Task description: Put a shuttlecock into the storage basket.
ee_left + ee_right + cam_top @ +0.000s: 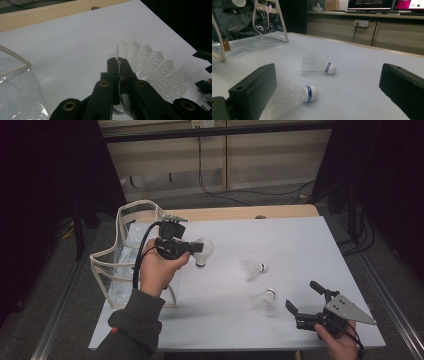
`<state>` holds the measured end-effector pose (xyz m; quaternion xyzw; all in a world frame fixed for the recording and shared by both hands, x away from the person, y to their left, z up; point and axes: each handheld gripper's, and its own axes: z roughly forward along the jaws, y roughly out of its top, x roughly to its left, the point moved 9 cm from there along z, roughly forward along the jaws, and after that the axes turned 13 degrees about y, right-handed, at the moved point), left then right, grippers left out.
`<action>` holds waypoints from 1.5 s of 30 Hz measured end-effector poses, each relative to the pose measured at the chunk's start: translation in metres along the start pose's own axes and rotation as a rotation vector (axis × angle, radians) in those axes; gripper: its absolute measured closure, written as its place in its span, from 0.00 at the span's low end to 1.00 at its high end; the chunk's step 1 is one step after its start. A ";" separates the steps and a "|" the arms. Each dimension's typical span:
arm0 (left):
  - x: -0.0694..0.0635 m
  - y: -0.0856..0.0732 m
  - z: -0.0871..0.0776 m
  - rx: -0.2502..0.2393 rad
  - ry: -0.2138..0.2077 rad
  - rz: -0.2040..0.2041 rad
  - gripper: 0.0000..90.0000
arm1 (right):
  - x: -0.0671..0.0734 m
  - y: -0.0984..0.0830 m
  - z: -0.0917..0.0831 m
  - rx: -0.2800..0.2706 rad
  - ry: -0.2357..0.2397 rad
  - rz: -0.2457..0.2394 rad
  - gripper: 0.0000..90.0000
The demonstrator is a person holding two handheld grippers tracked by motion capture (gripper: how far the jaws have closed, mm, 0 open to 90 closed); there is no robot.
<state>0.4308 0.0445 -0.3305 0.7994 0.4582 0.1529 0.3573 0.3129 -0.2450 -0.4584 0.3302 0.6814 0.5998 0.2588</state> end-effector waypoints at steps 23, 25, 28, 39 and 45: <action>0.013 0.016 -0.003 -0.004 0.020 -0.028 1.00 | 0.000 0.000 -0.001 -0.002 0.003 0.000 0.01; 0.013 0.017 -0.002 -0.002 0.026 -0.028 1.00 | 0.000 0.000 0.000 -0.004 0.002 0.000 0.01; 0.015 0.019 -0.002 -0.004 0.029 -0.032 1.00 | 0.000 0.000 -0.001 -0.002 0.003 0.001 0.01; 0.022 0.025 -0.003 -0.007 0.041 -0.049 1.00 | 0.000 0.000 -0.001 -0.002 0.003 0.001 0.01; 0.028 0.028 -0.003 -0.010 0.053 -0.064 1.00 | 0.000 0.000 -0.001 -0.006 0.000 0.002 0.01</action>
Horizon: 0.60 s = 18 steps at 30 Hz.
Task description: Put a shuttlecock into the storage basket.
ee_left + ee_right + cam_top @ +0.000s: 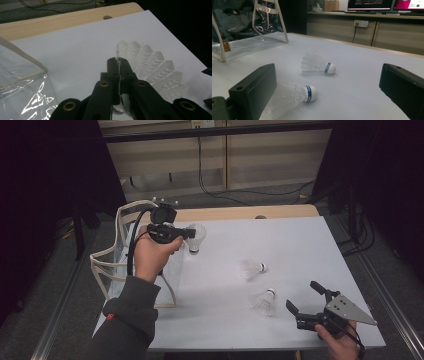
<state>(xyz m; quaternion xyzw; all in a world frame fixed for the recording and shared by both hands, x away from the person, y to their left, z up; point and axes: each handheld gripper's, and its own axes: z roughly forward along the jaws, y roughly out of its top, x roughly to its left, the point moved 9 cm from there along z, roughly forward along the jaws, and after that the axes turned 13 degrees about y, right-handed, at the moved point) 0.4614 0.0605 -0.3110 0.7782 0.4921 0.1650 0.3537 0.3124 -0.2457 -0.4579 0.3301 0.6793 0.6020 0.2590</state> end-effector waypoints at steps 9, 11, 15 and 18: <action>0.007 0.004 0.000 -0.004 0.019 -0.011 1.00 | 0.000 0.000 0.000 0.001 0.001 0.000 0.01; 0.008 0.004 0.000 -0.004 0.023 -0.007 1.00 | 0.000 0.000 0.000 0.000 0.001 0.000 0.01; 0.008 0.005 0.001 -0.003 0.028 -0.004 1.00 | 0.000 0.000 0.000 0.001 0.002 0.001 0.01; 0.010 0.007 0.001 -0.004 0.034 -0.007 1.00 | 0.000 0.000 0.000 0.000 0.002 0.000 0.01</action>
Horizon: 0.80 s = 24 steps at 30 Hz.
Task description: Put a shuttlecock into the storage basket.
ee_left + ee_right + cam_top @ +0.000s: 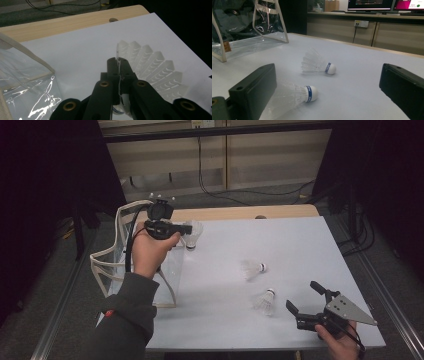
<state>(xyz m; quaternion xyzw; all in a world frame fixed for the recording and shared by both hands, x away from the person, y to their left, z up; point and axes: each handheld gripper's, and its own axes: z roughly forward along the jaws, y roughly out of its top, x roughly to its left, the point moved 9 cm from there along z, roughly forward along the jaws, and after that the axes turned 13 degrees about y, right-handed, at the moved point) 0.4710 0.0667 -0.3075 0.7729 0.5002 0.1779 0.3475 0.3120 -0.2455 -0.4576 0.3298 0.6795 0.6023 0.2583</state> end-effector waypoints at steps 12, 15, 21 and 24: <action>0.012 0.006 -0.001 -0.007 0.030 -0.021 1.00 | 0.000 0.000 0.000 0.000 -0.002 0.001 0.01; 0.014 0.007 -0.002 -0.008 0.039 -0.023 1.00 | 0.000 0.000 0.000 0.000 -0.002 0.002 0.01; 0.019 0.009 -0.004 -0.007 0.048 -0.025 1.00 | 0.000 0.000 0.000 -0.001 0.000 0.001 0.01; 0.022 0.011 -0.005 -0.009 0.053 -0.030 1.00 | 0.000 0.000 0.000 0.000 -0.001 0.001 0.01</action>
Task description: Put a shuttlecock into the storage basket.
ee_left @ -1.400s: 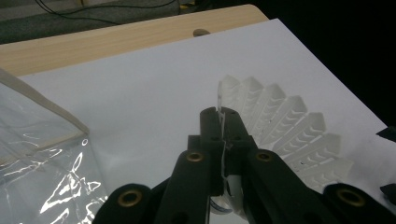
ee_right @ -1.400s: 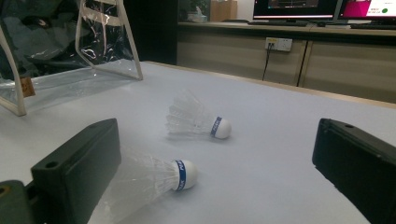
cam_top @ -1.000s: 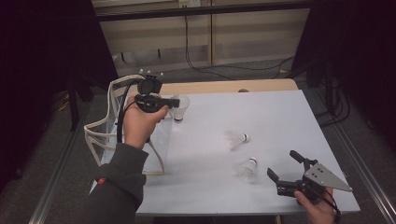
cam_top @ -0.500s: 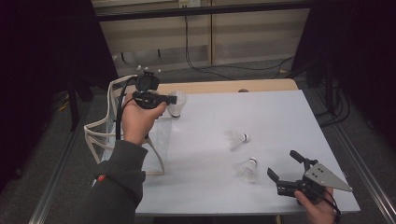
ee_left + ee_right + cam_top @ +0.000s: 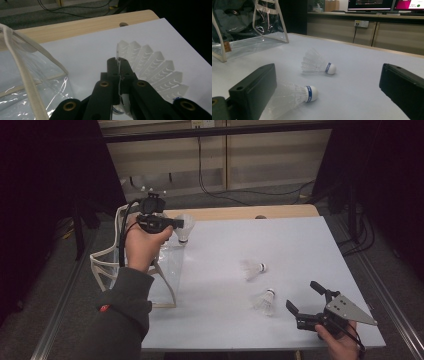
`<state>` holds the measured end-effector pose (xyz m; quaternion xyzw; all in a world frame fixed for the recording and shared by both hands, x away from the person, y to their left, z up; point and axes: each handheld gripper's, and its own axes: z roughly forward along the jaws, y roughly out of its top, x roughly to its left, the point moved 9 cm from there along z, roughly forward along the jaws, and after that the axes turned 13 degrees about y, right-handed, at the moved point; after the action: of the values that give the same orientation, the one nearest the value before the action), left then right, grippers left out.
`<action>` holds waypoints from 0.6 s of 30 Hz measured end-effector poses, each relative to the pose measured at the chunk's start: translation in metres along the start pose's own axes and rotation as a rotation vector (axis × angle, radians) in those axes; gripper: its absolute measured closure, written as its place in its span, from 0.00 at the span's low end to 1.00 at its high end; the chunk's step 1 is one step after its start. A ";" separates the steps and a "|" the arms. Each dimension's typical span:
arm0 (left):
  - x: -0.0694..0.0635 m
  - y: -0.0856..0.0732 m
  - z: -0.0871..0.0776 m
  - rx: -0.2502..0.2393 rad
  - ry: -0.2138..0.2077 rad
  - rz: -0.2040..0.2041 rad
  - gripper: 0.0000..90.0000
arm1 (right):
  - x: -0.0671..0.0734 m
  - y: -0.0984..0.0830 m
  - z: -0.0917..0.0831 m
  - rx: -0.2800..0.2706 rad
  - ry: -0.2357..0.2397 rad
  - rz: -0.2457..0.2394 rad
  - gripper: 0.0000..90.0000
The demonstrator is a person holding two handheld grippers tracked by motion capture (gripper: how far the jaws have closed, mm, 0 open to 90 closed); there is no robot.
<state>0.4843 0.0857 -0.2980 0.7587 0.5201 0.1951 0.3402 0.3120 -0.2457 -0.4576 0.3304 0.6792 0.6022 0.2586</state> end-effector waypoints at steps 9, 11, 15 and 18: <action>0.006 0.004 -0.004 -0.005 0.013 -0.006 1.00 | 0.000 0.000 0.000 -0.001 0.003 0.000 0.01; 0.007 0.004 -0.005 -0.005 0.015 -0.005 1.00 | 0.000 0.000 0.000 0.000 0.001 0.002 0.01; 0.009 0.005 -0.006 -0.006 0.018 -0.004 1.00 | 0.000 0.000 0.000 0.000 -0.001 0.000 0.01; 0.010 0.006 -0.006 -0.002 0.019 -0.007 1.00 | 0.000 0.000 0.000 0.000 0.001 0.000 0.01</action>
<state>0.4881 0.0959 -0.2898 0.7546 0.5260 0.2016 0.3366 0.3121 -0.2455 -0.4578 0.3300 0.6793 0.6024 0.2582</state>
